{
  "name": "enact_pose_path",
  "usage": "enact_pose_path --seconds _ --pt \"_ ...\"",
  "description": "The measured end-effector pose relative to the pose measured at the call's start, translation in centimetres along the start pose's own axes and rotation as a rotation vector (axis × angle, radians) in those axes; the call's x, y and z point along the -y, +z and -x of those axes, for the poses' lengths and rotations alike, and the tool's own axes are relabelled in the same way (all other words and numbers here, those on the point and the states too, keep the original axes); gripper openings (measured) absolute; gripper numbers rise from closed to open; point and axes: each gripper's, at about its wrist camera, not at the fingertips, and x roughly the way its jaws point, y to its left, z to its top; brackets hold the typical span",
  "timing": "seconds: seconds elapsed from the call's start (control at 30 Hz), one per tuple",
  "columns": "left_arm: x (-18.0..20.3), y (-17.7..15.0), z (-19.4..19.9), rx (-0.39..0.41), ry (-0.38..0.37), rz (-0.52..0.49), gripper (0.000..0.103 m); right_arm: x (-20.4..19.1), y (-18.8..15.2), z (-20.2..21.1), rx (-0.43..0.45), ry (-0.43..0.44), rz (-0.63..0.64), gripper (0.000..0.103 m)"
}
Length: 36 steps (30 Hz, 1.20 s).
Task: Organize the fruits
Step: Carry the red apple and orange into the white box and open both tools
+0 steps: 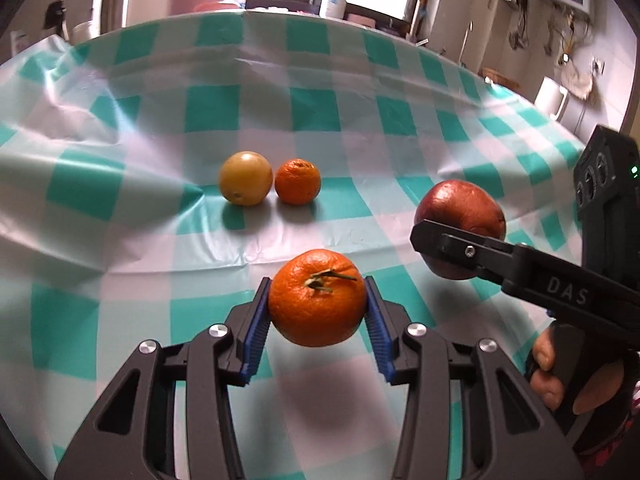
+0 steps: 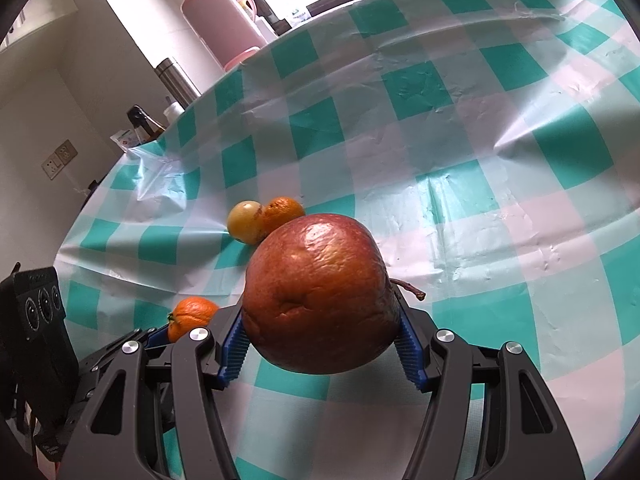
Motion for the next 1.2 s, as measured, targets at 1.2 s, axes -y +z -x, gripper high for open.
enact_pose_path --seconds 1.2 --pt "7.7 -4.3 3.9 0.020 -0.067 -0.076 0.045 5.6 -11.1 17.3 0.105 -0.022 -0.097 0.062"
